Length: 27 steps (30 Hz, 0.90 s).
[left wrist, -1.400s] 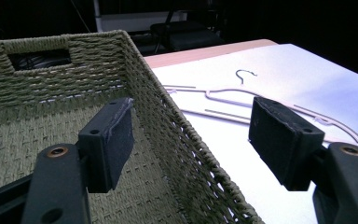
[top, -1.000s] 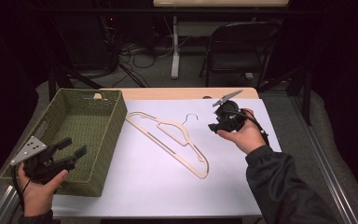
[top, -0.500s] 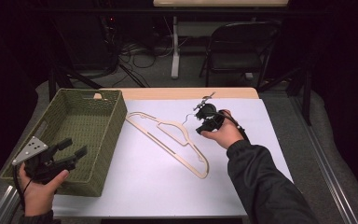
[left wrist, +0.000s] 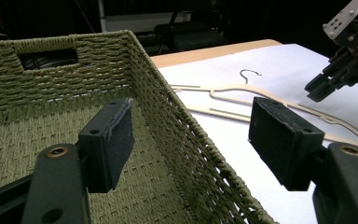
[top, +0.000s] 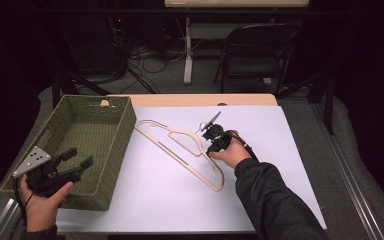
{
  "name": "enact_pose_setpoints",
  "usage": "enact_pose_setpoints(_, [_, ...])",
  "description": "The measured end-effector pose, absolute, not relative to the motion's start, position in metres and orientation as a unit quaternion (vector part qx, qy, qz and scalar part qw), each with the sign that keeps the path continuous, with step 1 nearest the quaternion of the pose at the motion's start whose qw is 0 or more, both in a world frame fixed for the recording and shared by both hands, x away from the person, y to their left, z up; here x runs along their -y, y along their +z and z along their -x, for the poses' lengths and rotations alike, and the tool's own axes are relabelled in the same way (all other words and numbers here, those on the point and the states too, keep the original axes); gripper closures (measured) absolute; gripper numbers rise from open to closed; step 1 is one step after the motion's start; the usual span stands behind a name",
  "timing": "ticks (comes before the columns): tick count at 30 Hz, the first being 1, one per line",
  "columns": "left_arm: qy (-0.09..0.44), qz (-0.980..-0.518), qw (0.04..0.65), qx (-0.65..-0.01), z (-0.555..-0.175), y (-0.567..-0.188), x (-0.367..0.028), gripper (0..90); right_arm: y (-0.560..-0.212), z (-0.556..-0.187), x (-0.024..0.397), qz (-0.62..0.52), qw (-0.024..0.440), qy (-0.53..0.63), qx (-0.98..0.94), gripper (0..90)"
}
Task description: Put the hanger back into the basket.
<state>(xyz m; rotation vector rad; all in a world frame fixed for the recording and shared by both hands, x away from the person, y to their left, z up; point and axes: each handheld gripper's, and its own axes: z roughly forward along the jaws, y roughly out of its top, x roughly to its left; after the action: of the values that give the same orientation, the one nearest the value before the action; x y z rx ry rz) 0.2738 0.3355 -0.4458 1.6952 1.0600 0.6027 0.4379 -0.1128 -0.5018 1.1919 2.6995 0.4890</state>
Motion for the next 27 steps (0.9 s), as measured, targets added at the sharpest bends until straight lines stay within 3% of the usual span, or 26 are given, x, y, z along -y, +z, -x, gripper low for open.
enact_pose_setpoints(27, [0.248,-0.697,0.504,-0.446,-0.274,-0.447,-0.338,31.0,-0.526,-0.445,0.1,-0.415,0.039,0.108,-0.902,69.5])
